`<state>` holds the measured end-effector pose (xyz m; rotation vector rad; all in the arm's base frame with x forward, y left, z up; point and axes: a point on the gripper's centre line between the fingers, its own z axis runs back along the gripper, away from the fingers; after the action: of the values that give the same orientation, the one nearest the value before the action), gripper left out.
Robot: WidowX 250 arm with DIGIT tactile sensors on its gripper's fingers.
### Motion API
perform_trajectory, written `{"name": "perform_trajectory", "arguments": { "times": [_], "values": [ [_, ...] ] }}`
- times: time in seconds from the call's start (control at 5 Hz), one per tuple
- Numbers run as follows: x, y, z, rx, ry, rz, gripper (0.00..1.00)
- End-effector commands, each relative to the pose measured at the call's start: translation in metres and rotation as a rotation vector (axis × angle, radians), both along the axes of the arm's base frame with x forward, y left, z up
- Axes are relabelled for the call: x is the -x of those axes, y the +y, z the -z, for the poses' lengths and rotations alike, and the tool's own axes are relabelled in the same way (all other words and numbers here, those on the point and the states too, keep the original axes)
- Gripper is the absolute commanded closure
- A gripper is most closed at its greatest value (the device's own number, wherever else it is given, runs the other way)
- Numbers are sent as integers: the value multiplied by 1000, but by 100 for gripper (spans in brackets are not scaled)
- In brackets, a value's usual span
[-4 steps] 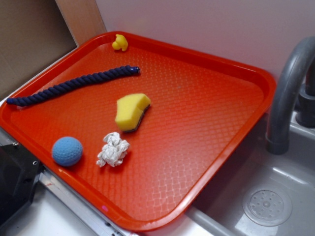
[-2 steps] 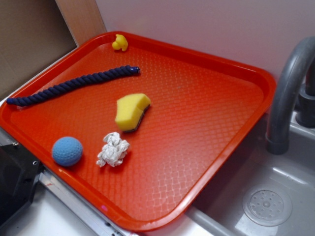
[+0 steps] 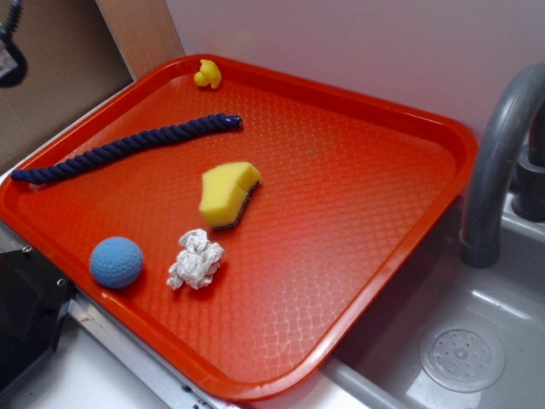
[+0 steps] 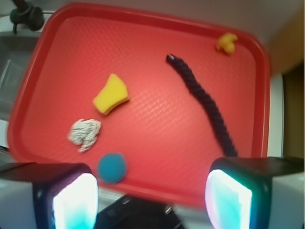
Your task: Grab the blue rope.
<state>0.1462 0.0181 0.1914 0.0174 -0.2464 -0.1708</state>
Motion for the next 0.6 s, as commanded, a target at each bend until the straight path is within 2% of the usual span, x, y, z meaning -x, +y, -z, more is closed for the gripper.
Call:
{"name": "perform_trajectory", "arguments": {
  "times": [0.0, 0.2, 0.4],
  "values": [
    [-51, 60, 46, -55, -33, 51, 0],
    [-73, 76, 72, -70, -2, 47, 0],
    [-87, 72, 103, -89, 36, 82, 0]
  ]
}}
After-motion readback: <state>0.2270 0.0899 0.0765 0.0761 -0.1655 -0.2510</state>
